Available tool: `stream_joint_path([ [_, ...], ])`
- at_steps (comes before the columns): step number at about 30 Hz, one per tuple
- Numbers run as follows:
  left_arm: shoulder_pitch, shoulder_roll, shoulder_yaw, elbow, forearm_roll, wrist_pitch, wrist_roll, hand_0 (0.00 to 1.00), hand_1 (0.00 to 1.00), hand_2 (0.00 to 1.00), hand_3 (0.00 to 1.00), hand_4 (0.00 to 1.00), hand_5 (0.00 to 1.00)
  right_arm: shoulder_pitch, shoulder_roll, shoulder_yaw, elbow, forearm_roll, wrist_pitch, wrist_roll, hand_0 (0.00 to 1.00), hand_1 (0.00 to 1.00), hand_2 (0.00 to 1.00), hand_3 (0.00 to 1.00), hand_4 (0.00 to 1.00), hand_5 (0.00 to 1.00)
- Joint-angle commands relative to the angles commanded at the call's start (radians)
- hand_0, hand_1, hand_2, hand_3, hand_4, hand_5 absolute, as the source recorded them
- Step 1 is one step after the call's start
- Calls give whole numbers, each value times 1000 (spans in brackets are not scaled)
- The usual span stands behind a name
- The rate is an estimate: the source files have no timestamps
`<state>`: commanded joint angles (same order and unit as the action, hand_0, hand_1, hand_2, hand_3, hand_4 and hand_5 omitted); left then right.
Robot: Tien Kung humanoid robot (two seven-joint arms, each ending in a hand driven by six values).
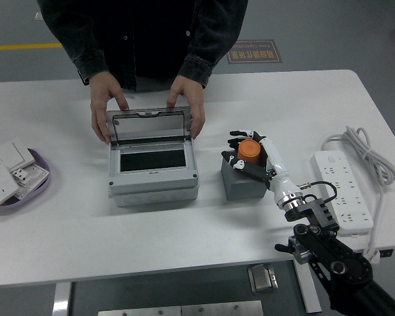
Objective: Pick up the cylinder from the cube,place it in the box,flap close box
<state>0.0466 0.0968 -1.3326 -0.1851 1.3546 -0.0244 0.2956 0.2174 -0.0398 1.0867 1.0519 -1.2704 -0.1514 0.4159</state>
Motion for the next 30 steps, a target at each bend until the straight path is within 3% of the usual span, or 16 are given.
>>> stream_joint_path([
  [13, -1, -1, 3, 0, -5, 0, -1, 602, 582, 554, 587, 640, 188, 2, 1, 0, 2, 45, 19, 22, 650, 633, 618, 647, 725, 2],
  [14, -1, -1, 2, 0, -4, 0, -1, 602, 582, 555, 588, 644, 190, 2, 1, 1, 2, 42, 20, 22, 650, 624, 594, 638, 550, 2],
  [19, -2, -1, 1, 0, -3, -2, -2, 602, 582, 555, 588, 644, 190, 4, 0, 2, 2, 15, 26, 15, 650, 624, 594, 638, 550, 2],
  [20, -3, -1, 0, 0, -2, -2, -2, 602, 582, 555, 588, 650, 192, 5, 0, 2, 2, 13, 26, 14, 687, 572, 515, 523, 395, 2],
  [25, -2, -1, 1, 0, -4, -1, -2, 602, 582, 555, 588, 650, 192, 5, 0, 2, 3, 13, 25, 12, 687, 572, 515, 523, 395, 2],
  [26, -2, -1, 1, 0, -3, -1, -2, 603, 582, 555, 588, 650, 191, 5, 0, 3, 3, 14, 24, 12, 599, 536, 489, 480, 346, 2],
  [30, -2, -2, 1, 0, -3, -1, -1, 603, 582, 555, 588, 650, 191, 4, -1, 8, 7, 17, 21, 12, 599, 536, 489, 480, 346, 2],
])
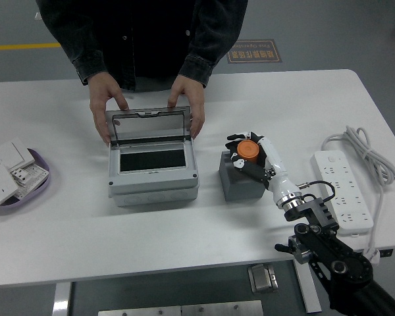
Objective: Pick up the cylinder from the cube,place it in the box,flap close box
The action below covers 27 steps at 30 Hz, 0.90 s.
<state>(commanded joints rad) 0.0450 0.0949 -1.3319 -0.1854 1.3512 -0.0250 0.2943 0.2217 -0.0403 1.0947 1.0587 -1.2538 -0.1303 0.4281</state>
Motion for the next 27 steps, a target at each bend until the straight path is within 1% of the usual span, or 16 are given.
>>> stream_joint_path([
  [1, 0, 0, 1, 0, -1, 0, 0, 603, 582, 555, 588, 650, 191, 0, 0, 0, 1, 2, -2, 1, 599, 536, 489, 480, 346, 2],
  [2, 0, 0, 1, 0, -1, 0, -1, 604, 583, 555, 588, 652, 193, 0, -1, 0, 4, 6, -7, 4, 518, 507, 466, 433, 96, 2],
  [7, 1, -1, 4, 0, -4, 1, -1, 604, 583, 555, 588, 652, 193, 2, -7, -11, 37, 29, -42, 20, 518, 507, 466, 433, 96, 2],
  [8, 1, -1, 4, 0, -4, 1, -1, 603, 582, 554, 587, 660, 200, 3, -9, -14, 47, 32, -48, 22, 411, 448, 416, 325, 2, 2],
  [10, 1, -2, 5, 0, -6, 2, -1, 603, 582, 554, 587, 660, 200, 4, -13, -21, 67, 37, -59, 24, 411, 448, 416, 325, 2, 2],
  [13, 2, -2, 5, 0, -6, 3, 0, 603, 582, 554, 587, 660, 200, 9, -23, -46, 120, 37, -80, 15, 411, 448, 416, 325, 2, 2],
  [14, 3, -2, 6, 0, -7, 3, 0, 603, 583, 555, 588, 661, 199, 11, -26, -57, 138, 35, -87, 9, 376, 417, 385, 291, 2, 2],
  [17, 4, -3, 6, -1, -8, 4, 1, 603, 583, 555, 588, 661, 199, 22, -31, -95, 195, 25, -107, -11, 376, 417, 385, 291, 2, 2],
  [19, 6, -3, 6, -1, -8, 4, 2, 603, 583, 555, 588, 661, 199, 39, -26, -126, 229, 5, -121, -34, 376, 417, 385, 291, 2, 2],
  [20, 7, -4, 6, -1, -8, 4, 2, 603, 583, 555, 588, 662, 201, 47, -23, -136, 238, -4, -126, -44, 258, 335, 308, 258, 2, 2],
  [24, 9, -5, 5, -2, -6, 4, 4, 603, 583, 555, 588, 662, 201, 90, -3, -174, 250, -66, -146, -98, 258, 335, 308, 258, 2, 2],
  [25, 9, -5, 5, -2, -6, 4, 4, 603, 583, 555, 588, 662, 201, 105, 2, -182, 251, -90, -142, -119, 258, 335, 308, 258, 2, 2],
  [26, 9, -5, 4, -2, -5, 4, 5, 603, 583, 556, 589, 663, 202, 116, 5, -186, 252, -110, -135, -136, 34, 178, 282, 239, 2, 2],
  [27, 9, -5, 3, -2, -4, 4, 5, 603, 583, 556, 589, 663, 202, 131, 8, -192, 254, -143, -125, -162, 34, 178, 282, 239, 2, 2],
])
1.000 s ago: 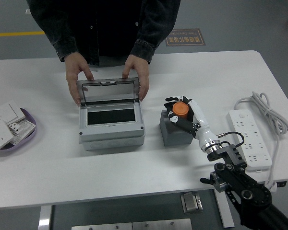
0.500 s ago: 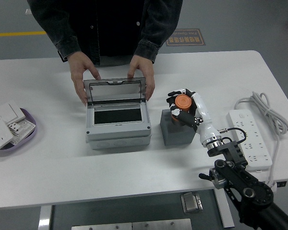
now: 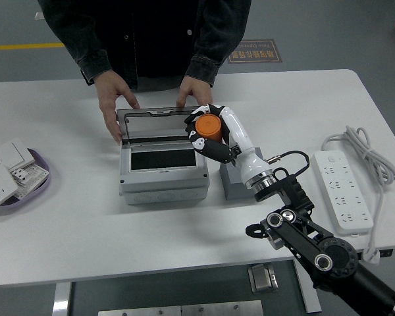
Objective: Pick up the cylinder from the cube,place it in the box,flap close box
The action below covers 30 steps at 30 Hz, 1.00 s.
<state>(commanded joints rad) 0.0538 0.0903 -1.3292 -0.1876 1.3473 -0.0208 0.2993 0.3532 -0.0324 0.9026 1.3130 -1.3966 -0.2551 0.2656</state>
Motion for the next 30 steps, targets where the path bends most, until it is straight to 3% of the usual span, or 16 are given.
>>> stream_joint_path([
  [8, -1, 1, -15, -3, 18, -1, 8, 603, 583, 556, 589, 663, 203, 103, 6, -63, 12, -227, 89, -182, 2, 138, 275, 232, 2, 2],
  [16, -5, 4, -33, -6, 43, -5, 15, 603, 582, 556, 589, 664, 206, 158, 22, -143, -40, -318, 122, -240, 2, 149, 299, 246, 2, 2],
  [17, -5, 4, -35, -6, 46, -6, 16, 603, 583, 555, 588, 663, 208, 167, 25, -153, -48, -338, 125, -250, 369, 506, 536, 444, 147, 2],
  [22, -7, 6, -44, -7, 61, -8, 18, 603, 583, 555, 588, 663, 208, 200, 32, -178, -67, -452, 140, -324, 369, 506, 536, 444, 147, 2],
  [23, -8, 6, -45, -7, 64, -9, 18, 603, 583, 555, 589, 663, 207, 209, 32, -181, -70, -485, 146, -348, 595, 589, 610, 517, 86, 2],
  [28, -10, 6, -50, -7, 74, -11, 19, 603, 583, 555, 589, 663, 207, 236, 32, -196, -77, -611, 177, -433, 595, 589, 610, 517, 86, 2],
  [29, -10, 6, -50, -7, 76, -12, 19, 603, 582, 555, 589, 662, 206, 241, 32, -203, -79, -643, 184, -452, 613, 626, 637, 580, 81, 2],
  [30, -10, 6, -51, -7, 77, -12, 20, 603, 582, 555, 589, 662, 206, 244, 32, -207, -80, -663, 187, -462, 613, 626, 637, 580, 81, 2],
])
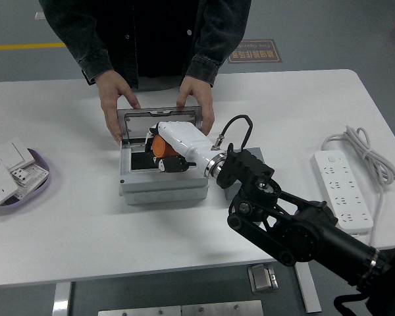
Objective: Pick up the cylinder from the cube,place it in the box,flap close box
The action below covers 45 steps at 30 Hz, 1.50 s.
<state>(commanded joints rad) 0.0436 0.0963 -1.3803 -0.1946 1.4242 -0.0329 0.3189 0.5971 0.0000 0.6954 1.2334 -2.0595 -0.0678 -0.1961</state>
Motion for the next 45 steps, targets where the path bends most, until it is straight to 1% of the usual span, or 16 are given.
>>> stream_joint_path([
  [4, 0, 0, -3, 0, 4, -1, 1, 603, 582, 555, 589, 662, 206, 9, 0, -20, -4, -68, 4, -25, 613, 626, 637, 580, 81, 2],
  [5, -1, 0, -3, 0, 5, -1, 1, 603, 583, 555, 589, 661, 207, 11, 0, -25, -5, -77, 5, -27, 612, 672, 670, 640, 295, 92],
  [10, -3, 1, -6, 0, 8, -2, 1, 603, 583, 555, 589, 661, 207, 18, 0, -39, -13, -87, 10, -26, 612, 672, 670, 640, 295, 92],
  [11, -4, 1, -6, 1, 9, -2, 0, 603, 583, 555, 588, 661, 208, 19, 0, -42, -15, -83, 11, -24, 602, 693, 709, 680, 526, 186],
  [16, -5, 1, -7, 1, 11, -3, 0, 603, 583, 555, 588, 661, 208, 21, 0, -48, -23, -75, 18, -13, 602, 693, 709, 680, 526, 186],
  [17, -5, 1, -6, 1, 11, -3, 0, 602, 582, 555, 589, 660, 206, 20, 0, -49, -25, -74, 21, -12, 672, 705, 736, 716, 750, 289],
  [22, -6, 1, -2, 3, 9, -4, -3, 602, 582, 555, 589, 660, 206, 18, 0, -51, -30, -74, 30, -9, 672, 705, 736, 716, 750, 289],
  [23, -6, 1, -2, 3, 9, -4, -3, 602, 583, 555, 588, 658, 205, 18, 0, -51, -30, -74, 30, -9, 779, 731, 752, 770, 852, 340],
  [28, -7, 1, -4, 3, 10, -3, -3, 602, 583, 555, 588, 658, 205, 16, 0, -46, -31, -74, 24, -7, 779, 731, 752, 770, 852, 340],
  [29, -7, 1, -3, 3, 10, -3, -3, 601, 581, 554, 588, 655, 205, 16, 0, -45, -32, -74, 23, -7, 866, 765, 784, 806, 941, 394],
  [34, -6, 1, -2, 3, 9, -3, -3, 601, 581, 554, 588, 655, 205, 9, 0, -41, -29, -47, 8, 3, 866, 765, 784, 806, 941, 394],
  [35, -7, 1, -2, 3, 9, -3, -4, 601, 582, 555, 587, 652, 207, 6, 0, -40, -27, -28, 1, 9, 888, 777, 792, 824, 957, 407],
  [38, -7, 0, 0, 4, 6, -3, -6, 601, 582, 555, 587, 652, 207, -5, 0, -37, -8, 44, -30, 34, 888, 777, 792, 824, 957, 407],
  [40, -6, -1, 3, 5, 1, -3, -7, 601, 582, 555, 587, 652, 207, -13, -6, -38, 19, 101, -56, 56, 888, 777, 792, 824, 957, 407],
  [41, -5, -1, 4, 5, 0, -3, -7, 601, 582, 555, 588, 651, 207, -16, -12, -38, 35, 136, -69, 67, 880, 774, 791, 825, 986, 427],
  [45, -2, -2, 5, 5, -1, -2, -5, 601, 582, 555, 588, 651, 207, -6, -51, -26, 106, 262, -127, 91, 880, 774, 791, 825, 986, 427],
])
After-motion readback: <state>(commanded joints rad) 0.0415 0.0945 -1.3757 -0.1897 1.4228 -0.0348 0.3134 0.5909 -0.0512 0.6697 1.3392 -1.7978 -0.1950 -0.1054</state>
